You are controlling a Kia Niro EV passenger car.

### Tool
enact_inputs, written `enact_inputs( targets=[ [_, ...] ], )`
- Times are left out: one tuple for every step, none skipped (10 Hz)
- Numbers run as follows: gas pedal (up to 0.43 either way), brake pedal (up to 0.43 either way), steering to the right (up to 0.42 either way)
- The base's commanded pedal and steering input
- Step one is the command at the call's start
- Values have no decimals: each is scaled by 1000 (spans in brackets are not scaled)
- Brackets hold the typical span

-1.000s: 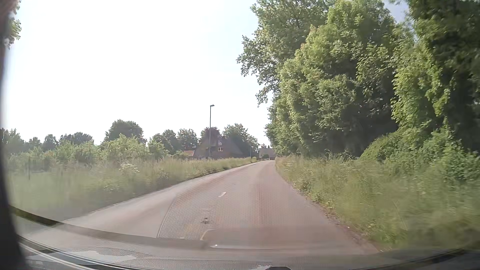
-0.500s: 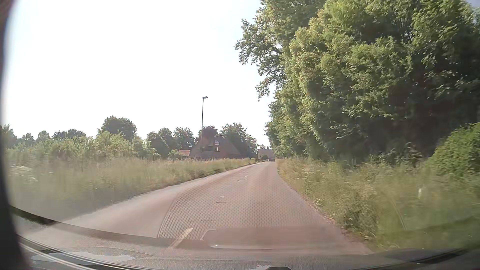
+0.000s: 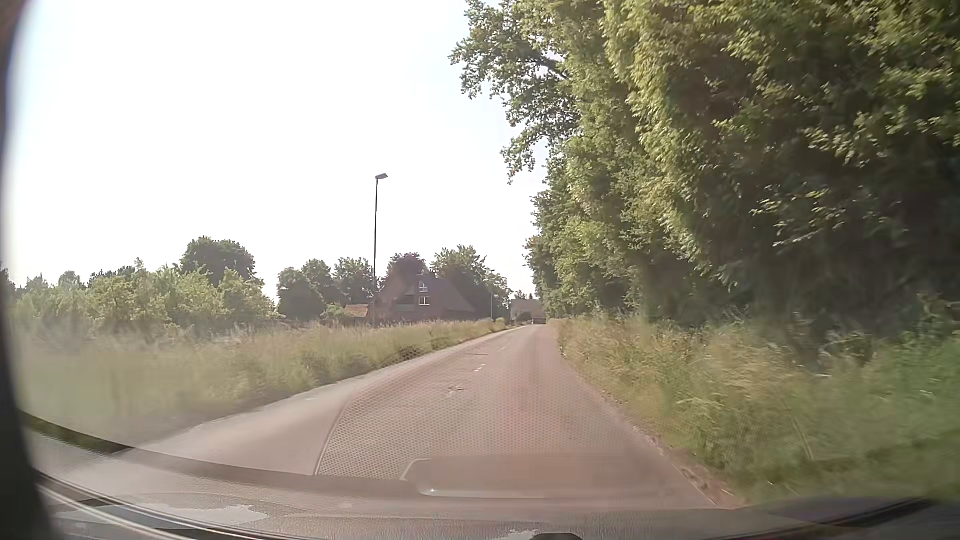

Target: Follow the waypoints while adhering to traffic rules and regulations

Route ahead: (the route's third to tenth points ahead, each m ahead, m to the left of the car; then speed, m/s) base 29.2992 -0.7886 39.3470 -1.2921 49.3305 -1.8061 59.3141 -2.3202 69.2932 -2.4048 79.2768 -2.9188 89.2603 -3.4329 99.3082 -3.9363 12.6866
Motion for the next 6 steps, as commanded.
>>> enact_inputs(
  targets=[
    [248,0,6],
    [248,0,5],
    [248,0,6],
    [240,0,6],
    [240,0,8],
    [240,0,8]
  ],
)
